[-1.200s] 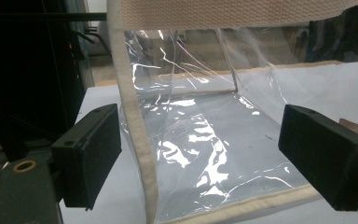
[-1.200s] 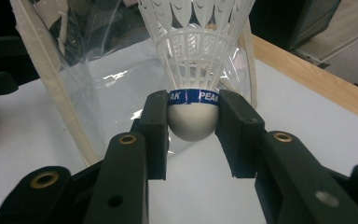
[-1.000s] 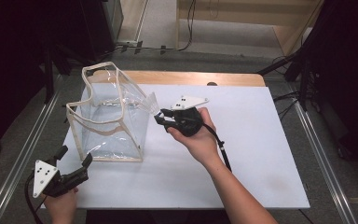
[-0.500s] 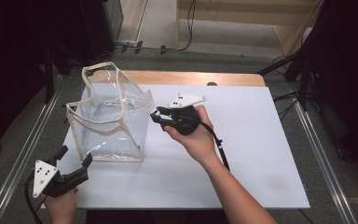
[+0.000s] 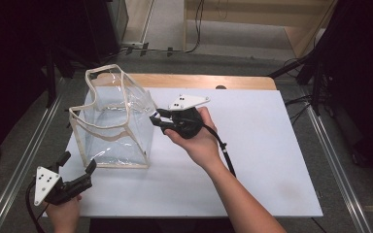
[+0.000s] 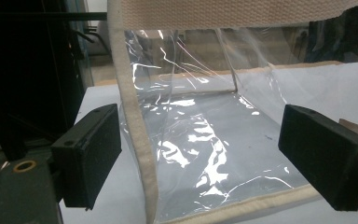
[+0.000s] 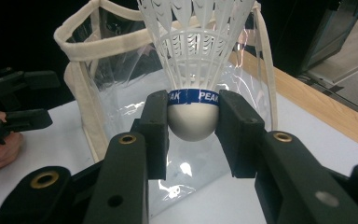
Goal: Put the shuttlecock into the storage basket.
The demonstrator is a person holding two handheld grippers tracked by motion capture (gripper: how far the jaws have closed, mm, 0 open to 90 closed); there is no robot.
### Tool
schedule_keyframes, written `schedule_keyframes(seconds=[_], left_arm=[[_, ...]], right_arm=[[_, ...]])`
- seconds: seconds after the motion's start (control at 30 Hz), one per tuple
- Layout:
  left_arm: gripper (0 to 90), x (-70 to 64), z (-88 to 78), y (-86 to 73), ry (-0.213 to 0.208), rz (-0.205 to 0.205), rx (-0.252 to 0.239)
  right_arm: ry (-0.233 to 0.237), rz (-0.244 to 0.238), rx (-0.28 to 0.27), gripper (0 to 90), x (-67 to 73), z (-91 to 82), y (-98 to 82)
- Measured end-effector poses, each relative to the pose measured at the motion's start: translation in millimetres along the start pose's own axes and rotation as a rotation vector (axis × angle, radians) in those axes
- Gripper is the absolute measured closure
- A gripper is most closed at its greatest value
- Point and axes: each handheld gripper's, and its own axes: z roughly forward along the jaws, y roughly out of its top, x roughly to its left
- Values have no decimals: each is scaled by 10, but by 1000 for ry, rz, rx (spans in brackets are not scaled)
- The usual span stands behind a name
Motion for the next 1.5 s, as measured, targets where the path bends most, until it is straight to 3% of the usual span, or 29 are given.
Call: schedule_keyframes(seconds=[1.5], left_arm=[[137, -2, 2, 0, -3, -1, -1]], right_arm=[[59, -39, -44, 625, 237, 128, 399]])
